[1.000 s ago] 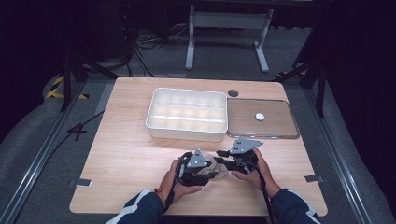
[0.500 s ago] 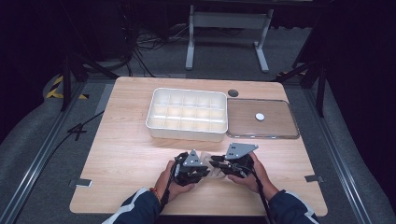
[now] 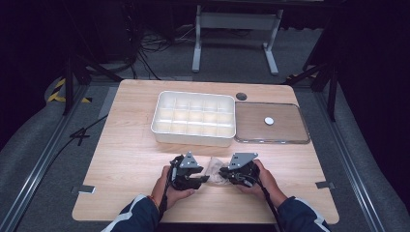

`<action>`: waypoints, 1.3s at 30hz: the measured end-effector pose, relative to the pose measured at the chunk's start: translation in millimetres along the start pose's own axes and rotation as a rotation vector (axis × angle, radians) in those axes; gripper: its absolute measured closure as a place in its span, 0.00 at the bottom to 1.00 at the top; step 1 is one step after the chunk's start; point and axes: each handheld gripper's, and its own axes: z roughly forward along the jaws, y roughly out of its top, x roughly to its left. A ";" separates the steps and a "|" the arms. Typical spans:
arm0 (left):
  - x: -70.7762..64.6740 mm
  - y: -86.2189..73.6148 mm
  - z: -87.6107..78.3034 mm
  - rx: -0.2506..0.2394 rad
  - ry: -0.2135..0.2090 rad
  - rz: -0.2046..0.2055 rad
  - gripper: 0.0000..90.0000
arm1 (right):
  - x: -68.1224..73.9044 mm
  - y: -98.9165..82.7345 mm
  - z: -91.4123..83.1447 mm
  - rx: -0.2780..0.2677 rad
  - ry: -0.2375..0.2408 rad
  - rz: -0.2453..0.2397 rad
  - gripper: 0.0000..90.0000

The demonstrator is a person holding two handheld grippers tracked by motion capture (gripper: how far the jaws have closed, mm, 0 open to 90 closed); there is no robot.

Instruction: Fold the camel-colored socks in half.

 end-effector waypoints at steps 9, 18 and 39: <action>0.3 -0.7 9.5 0.017 -0.002 -0.013 0.61 | 2.4 0.2 1.5 -0.001 -0.011 -0.015 0.92; 4.4 1.9 14.6 0.002 -0.040 -0.048 0.83 | 4.2 2.0 3.3 0.009 -0.003 -0.010 0.95; -5.1 11.1 3.8 -0.148 -0.072 0.005 0.91 | 8.4 5.7 9.2 -0.003 -0.040 -0.041 0.96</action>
